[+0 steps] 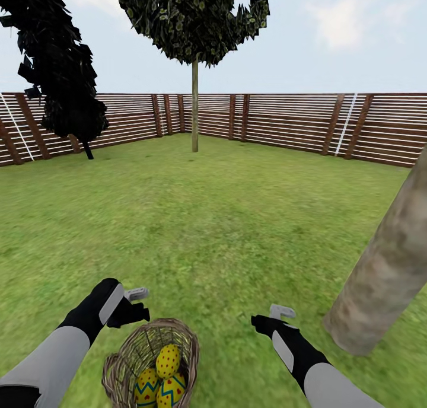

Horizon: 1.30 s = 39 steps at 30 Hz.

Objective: Take the three Easter eggs out of the wicker basket on the lawn in the garden, then place them on the lawn next to a single tree (choose any tree) so that all three eggs are next to the same tree and none are left in the basket.

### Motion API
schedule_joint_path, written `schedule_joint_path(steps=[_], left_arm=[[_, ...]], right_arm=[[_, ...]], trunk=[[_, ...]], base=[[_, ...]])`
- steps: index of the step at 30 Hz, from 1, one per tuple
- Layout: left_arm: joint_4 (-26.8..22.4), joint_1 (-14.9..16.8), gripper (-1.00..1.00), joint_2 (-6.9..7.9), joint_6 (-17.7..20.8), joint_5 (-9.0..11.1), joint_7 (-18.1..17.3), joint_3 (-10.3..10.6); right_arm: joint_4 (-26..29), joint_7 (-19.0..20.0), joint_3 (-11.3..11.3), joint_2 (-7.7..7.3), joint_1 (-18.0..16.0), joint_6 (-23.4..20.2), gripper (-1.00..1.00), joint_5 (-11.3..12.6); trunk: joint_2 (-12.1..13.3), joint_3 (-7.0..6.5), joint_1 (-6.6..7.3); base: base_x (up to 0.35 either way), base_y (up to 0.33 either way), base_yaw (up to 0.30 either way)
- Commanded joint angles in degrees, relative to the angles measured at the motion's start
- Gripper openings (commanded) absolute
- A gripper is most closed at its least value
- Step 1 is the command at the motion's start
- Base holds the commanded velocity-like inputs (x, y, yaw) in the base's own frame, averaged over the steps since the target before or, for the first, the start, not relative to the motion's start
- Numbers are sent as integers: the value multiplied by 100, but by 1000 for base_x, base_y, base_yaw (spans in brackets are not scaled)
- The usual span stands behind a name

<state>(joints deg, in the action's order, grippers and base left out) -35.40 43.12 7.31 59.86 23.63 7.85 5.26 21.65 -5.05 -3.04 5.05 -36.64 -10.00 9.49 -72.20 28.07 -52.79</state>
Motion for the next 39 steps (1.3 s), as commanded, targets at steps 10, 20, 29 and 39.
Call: schedule_joint_path(steps=[10, 20, 29, 39], left_arm=[[-3, 4, 100, 8, 14, 62, 50, 36], [20, 5, 100, 3, 14, 62, 50, 34], [16, 8, 100, 0, 14, 62, 50, 35], [-3, 4, 100, 7, 14, 62, 50, 36]], right_arm=[[15, -16, -29, 5, -1, -6, 100, 27], [15, -14, -30, 5, -1, -2, 100, 27], [22, -14, -31, 5, -1, -2, 100, 27], [16, -14, -30, 5, -1, -2, 100, 27]], trunk=[[-406, 186, -220], [-807, 366, -440], [-1168, 527, -638], [-1569, 707, -857]], base=[[0, 0, 0], [0, 0, 0], [0, 0, 0], [0, 0, 0]])
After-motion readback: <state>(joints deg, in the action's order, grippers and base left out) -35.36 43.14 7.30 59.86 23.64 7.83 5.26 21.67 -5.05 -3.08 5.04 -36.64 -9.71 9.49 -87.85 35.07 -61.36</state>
